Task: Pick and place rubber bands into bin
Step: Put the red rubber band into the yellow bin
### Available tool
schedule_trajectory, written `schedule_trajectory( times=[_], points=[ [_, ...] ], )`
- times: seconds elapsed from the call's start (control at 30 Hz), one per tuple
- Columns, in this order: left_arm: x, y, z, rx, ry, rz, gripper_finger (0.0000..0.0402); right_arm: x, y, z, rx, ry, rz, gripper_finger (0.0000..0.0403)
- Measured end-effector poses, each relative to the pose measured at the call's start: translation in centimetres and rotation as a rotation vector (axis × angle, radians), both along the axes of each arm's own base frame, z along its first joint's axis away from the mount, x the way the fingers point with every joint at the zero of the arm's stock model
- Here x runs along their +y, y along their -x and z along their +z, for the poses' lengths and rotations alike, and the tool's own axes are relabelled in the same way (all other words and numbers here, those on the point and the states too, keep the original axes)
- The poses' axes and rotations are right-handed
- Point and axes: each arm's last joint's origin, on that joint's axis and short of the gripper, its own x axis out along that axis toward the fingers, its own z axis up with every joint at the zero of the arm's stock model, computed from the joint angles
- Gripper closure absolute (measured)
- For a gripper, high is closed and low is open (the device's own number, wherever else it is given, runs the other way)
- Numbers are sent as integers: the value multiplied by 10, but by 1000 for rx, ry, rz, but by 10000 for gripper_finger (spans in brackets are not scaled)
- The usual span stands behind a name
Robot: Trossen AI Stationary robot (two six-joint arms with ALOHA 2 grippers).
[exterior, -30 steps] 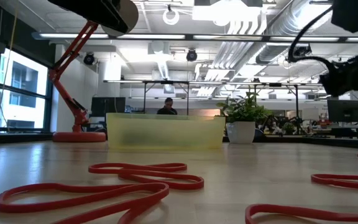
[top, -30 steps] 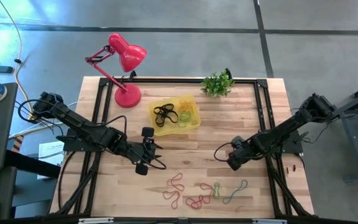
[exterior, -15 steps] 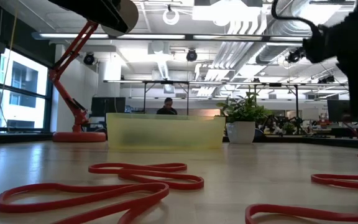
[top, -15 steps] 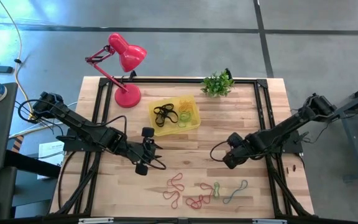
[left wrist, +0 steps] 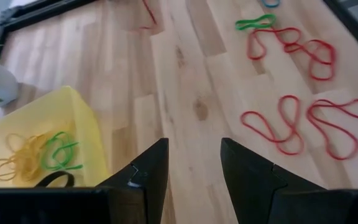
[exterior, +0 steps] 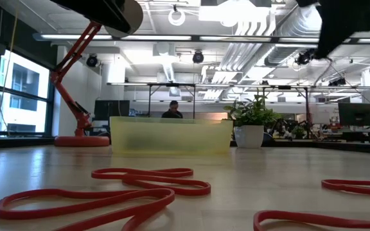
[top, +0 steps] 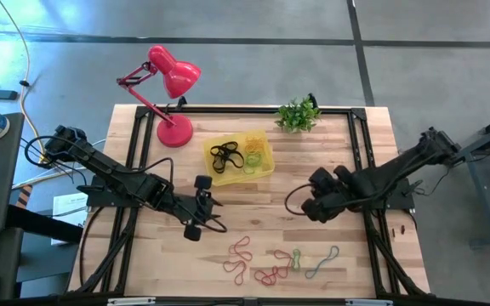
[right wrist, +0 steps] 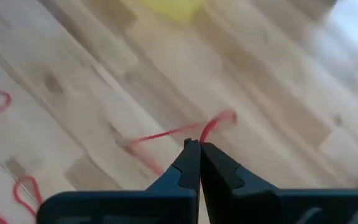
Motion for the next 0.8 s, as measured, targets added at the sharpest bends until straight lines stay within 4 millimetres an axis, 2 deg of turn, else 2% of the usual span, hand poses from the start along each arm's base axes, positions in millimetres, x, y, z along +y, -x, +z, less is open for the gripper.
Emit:
schedule_trajectory(
  times=[0.2, 0.33, 0.57, 0.8],
  points=[
    [-3, 1, -1, 31, 70, -81, 266, -10, -10, 33, -81, 87, 38, 403],
    [-13, 6, -3, 60, 78, -131, 266, -19, -15, 49, -105, 141, 70, 403],
    [-34, 22, -8, 103, 38, -81, 266, -40, -26, 61, -123, 204, 98, 403],
    [-49, 36, -9, 67, -15, 40, 266, -61, -44, 68, -207, 239, 144, 403]
  ],
)
